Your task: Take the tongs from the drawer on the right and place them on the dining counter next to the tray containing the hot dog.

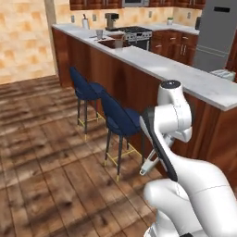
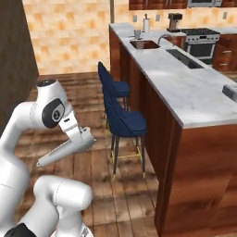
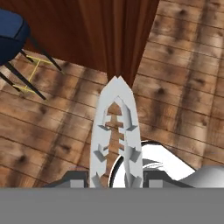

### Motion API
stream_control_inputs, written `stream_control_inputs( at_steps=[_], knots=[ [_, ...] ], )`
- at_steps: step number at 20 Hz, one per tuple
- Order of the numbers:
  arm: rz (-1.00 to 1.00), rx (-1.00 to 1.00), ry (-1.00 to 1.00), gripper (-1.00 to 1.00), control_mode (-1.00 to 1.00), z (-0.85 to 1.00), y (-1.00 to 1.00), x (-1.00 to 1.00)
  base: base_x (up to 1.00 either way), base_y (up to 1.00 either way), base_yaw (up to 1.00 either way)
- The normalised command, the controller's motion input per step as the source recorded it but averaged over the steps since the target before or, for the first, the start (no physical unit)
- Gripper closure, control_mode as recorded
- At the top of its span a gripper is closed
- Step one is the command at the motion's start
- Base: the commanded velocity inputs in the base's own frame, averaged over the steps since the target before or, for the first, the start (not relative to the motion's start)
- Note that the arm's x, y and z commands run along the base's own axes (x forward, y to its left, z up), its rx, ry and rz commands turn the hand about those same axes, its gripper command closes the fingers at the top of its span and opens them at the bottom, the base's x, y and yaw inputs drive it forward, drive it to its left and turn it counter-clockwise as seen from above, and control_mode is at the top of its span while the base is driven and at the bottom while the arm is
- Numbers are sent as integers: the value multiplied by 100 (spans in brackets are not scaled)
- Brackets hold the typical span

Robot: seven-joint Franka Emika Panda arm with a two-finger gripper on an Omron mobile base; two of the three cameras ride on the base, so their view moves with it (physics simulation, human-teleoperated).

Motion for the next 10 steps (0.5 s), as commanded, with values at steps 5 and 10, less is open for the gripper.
stream_control_inputs(
  at_steps=[5,10],
  knots=[
    [0,0,0,100,100,0,0,0,-63,100,-46],
    [0,0,0,100,100,0,0,0,5,100,-48]
  ],
)
